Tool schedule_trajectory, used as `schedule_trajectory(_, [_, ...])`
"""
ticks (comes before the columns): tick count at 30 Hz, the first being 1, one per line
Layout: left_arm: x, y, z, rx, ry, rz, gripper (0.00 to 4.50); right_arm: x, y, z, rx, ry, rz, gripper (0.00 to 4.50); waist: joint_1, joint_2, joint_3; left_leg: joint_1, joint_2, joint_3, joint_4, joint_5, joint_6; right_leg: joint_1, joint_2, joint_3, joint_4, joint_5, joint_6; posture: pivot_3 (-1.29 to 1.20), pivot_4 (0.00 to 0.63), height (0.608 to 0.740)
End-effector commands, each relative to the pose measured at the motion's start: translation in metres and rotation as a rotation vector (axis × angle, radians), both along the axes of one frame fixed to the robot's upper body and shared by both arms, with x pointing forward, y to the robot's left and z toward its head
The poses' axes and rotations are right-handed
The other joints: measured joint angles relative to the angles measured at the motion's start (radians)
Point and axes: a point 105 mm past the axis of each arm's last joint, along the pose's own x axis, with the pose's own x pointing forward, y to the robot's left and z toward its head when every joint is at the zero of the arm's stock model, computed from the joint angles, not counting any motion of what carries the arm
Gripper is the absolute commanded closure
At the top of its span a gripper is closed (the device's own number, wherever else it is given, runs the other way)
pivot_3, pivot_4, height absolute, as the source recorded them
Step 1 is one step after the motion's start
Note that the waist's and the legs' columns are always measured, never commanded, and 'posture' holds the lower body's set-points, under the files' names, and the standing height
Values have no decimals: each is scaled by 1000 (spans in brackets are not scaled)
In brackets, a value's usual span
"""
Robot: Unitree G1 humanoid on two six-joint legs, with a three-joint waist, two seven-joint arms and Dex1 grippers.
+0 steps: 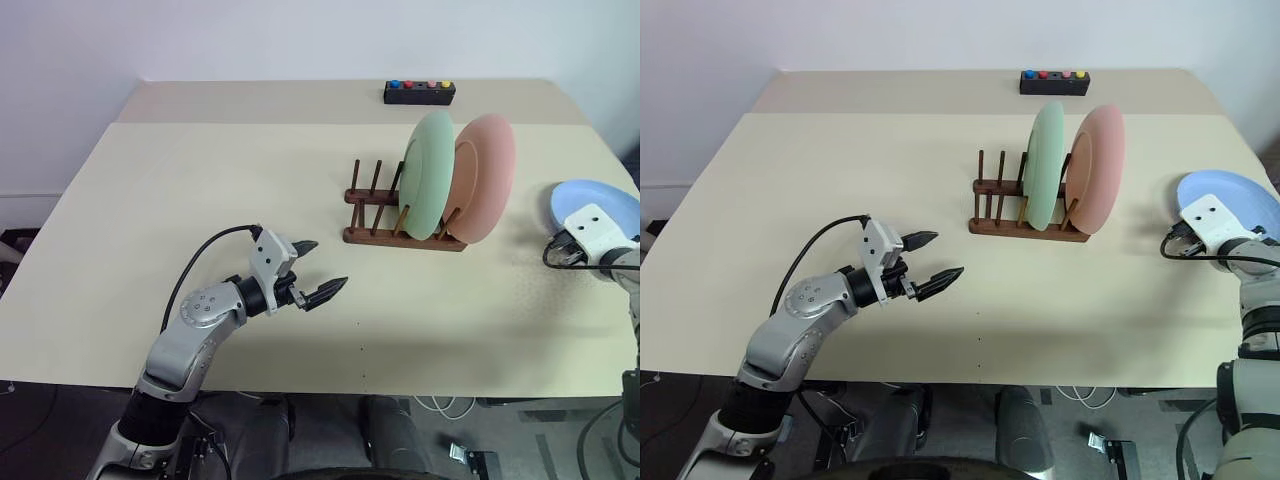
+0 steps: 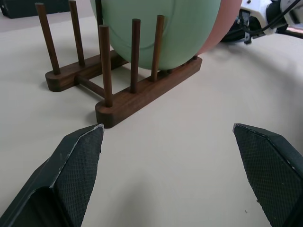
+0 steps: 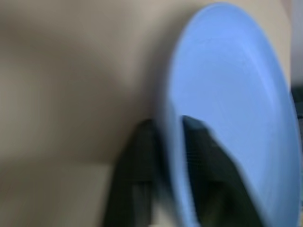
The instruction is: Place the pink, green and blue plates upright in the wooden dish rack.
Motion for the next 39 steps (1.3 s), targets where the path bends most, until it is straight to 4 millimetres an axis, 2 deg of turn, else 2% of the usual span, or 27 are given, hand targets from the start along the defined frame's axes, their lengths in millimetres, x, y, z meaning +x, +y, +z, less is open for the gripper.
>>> schedule_trajectory(1, [-4, 1, 15, -19, -63, -14, 0, 1, 0, 6, 0, -31, 6, 4479, 0, 0, 0, 0, 0, 0, 0, 0, 0, 0, 0, 0, 0, 0, 0, 0, 150, 734])
schedule_trajectory(5, [-6, 1, 17, -21, -65, -31, 0, 1, 1, 6, -1, -36, 10, 4479, -1, 0, 0, 1, 0, 0, -1, 0, 0, 1, 0, 0, 0, 0, 0, 0, 150, 734])
schedule_trajectory(8, [-7, 3, 17, -22, -60, -39, 0, 3, 0, 18, -49, -84, 9, 4479, 0, 0, 0, 2, 0, 0, -1, 0, 0, 1, 0, 0, 0, 0, 0, 0, 150, 734])
schedule_trajectory(13, [-7, 10, 17, -9, -64, -29, 0, 19, 18, 116, -136, -464, 64, 4479, -10, 3, 0, 2, 0, 1, -1, 0, 0, 0, 0, 1, 1, 0, 0, 0, 150, 734])
schedule_trajectory(17, [-4, 13, 17, -1, -65, -19, 0, 19, 56, 188, -168, -702, 194, 4479, -22, 3, 1, 2, 0, 1, -2, 0, 0, 0, 0, 1, 1, 0, 1, 0, 150, 734])
schedule_trajectory(21, [-2, 13, 17, 1, -69, -13, 0, 10, 102, 243, -157, -883, 360, 4479, -22, 3, 1, 2, 0, 1, -3, 0, 0, 0, 0, 1, 1, 0, 1, 0, 150, 734])
schedule_trajectory(23, [-1, 14, 17, 1, -74, -7, 0, 5, 120, 258, -129, -939, 432, 4479, -21, 3, 1, 2, 0, 1, -2, 0, 0, 0, 0, 1, 1, 0, 1, 0, 150, 734])
schedule_trajectory(25, [1, 16, 18, -2, -79, 12, 0, -2, 147, 271, -41, -987, 554, 4479, -22, 3, 1, 2, 0, 0, -2, 0, 0, 0, 0, 1, 1, 0, 1, 0, 150, 734])
schedule_trajectory(26, [3, 17, 18, -3, -85, 27, 0, -9, 169, 280, 34, -1019, 661, 4479, -22, 3, 1, 2, 0, 0, -2, 0, 0, 0, 0, 1, 1, 0, 1, 0, 150, 734])
schedule_trajectory(28, [6, 21, 19, -3, -92, 46, 0, -20, 197, 287, 135, -1038, 799, 4479, -22, 3, 1, 2, 0, 0, -3, 0, 0, 0, 0, 1, 1, 0, 1, 0, 150, 734])
schedule_trajectory(31, [12, 28, 21, 2, -109, 90, 0, -37, 235, 280, 259, -972, 1013, 4479, -21, 3, 1, 2, 0, 0, -3, 0, 1, 0, 0, 1, 1, 0, 1, 0, 150, 734])
schedule_trajectory(37, [20, 42, 23, 13, -130, 148, 0, -65, 276, 268, 515, -840, 1261, 4479, -14, 2, 1, 2, 0, -1, -2, -1, 1, 0, 0, 0, 1, 0, 1, 0, 150, 734])
schedule_trajectory(39, [23, 53, 23, 22, -132, 185, 0, -81, 295, 264, 694, -765, 1378, 4479, -16, 2, 1, 2, 0, -1, -2, -1, 1, 0, 0, 0, 1, 0, 1, 0, 150, 734])
